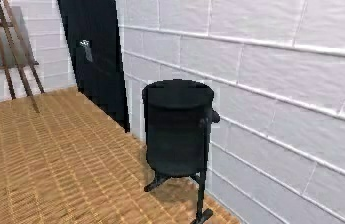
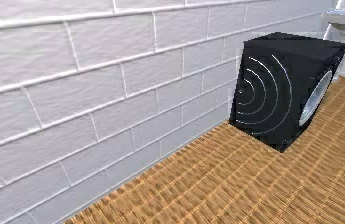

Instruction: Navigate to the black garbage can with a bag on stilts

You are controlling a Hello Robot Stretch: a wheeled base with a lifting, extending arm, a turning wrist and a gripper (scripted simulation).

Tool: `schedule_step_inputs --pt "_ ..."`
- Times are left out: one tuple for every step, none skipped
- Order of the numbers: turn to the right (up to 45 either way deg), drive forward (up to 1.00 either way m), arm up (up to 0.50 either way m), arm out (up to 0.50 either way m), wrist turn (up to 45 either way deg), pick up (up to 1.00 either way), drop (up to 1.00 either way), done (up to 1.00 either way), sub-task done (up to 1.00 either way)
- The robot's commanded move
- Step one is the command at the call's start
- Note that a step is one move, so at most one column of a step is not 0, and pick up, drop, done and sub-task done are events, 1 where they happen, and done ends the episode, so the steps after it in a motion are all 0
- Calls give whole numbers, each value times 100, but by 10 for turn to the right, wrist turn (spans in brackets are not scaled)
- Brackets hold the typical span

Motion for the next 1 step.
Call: schedule_step_inputs --pt "0 0 0 0 0 0 0 100 0"
